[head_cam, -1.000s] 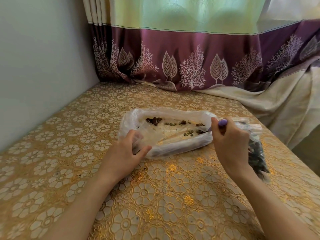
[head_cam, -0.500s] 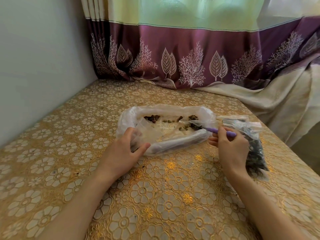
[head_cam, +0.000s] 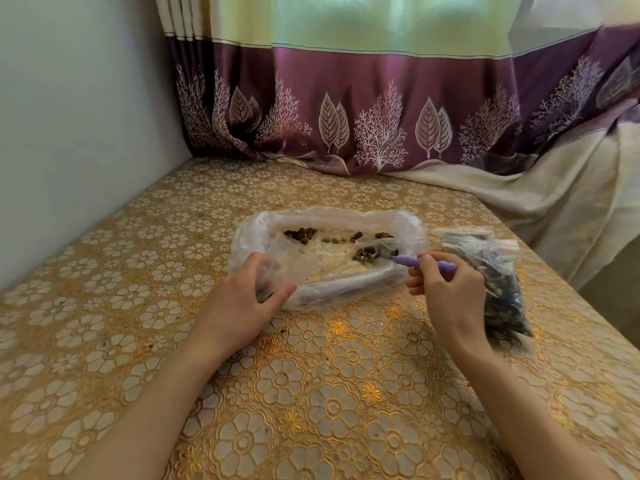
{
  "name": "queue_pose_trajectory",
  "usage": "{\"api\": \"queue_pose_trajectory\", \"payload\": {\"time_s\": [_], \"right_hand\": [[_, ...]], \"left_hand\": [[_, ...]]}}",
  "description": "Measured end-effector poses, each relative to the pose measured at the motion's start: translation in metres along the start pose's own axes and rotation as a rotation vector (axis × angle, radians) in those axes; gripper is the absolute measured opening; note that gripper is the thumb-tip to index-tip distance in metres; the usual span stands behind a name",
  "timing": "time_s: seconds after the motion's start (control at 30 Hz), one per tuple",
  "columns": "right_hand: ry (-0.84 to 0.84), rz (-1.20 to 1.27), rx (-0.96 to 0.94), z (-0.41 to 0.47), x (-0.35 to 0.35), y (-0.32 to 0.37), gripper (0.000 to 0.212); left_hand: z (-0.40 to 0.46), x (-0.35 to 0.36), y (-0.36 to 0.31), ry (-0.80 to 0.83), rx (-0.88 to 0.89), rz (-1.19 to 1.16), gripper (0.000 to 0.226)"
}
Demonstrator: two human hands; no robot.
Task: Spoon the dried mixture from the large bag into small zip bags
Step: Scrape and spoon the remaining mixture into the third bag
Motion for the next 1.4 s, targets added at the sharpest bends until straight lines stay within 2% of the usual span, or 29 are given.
{"api": "queue_pose_trajectory", "payload": {"time_s": [0.13,0.4,0.57,0.63,0.77,0.9,1.13,1.27,1.4], "right_hand": [[0.101,0.064,0.033,-0.003,0.005,0.002,0.024],[0.235,0.23,0.174,-0.008,0.011,0.002,0.047],[0.248,0.318,0.271,-0.008,0.013,0.002,0.032],[0.239,0.359,0.28,-0.006,0.012,0.004,0.033],[0.238,0.42,0.234,-0.002,0.009,0.02,0.047],[0.256,0.521,0.171,0.005,0.006,0.044,0.029],[0.47,0.473,-0.061,-0.005,0.015,0.073,0.016],[0.583,0.377,-0.149,-0.011,0.02,0.075,0.014],[0.617,0.385,-0.136,-0.01,0.019,0.07,0.016]], "left_hand": [[0.0,0.0,0.0,-0.003,-0.001,-0.024,0.034],[-0.001,0.0,-0.001,0.001,0.002,-0.058,0.032],[0.0,-0.002,-0.001,-0.025,-0.036,-0.152,0.032],[0.0,-0.003,-0.001,-0.034,-0.053,-0.198,0.032],[0.001,-0.003,-0.001,-0.033,-0.083,-0.271,0.036],[0.002,-0.004,-0.001,-0.019,-0.116,-0.335,0.046],[0.003,-0.004,0.001,-0.049,-0.139,-0.419,0.049],[0.001,-0.006,-0.003,-0.081,-0.135,-0.479,0.052],[0.002,-0.005,-0.002,-0.094,-0.14,-0.481,0.051]]}}
Point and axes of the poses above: each hand's wrist, its own z-axis towards the middle knuckle, its own x-axis out of the palm, y = z × x, the point moved 2 cm from there along z, towards the middle knuckle, and after that the axes turned 5 degrees about -z, right-handed, at the moved point
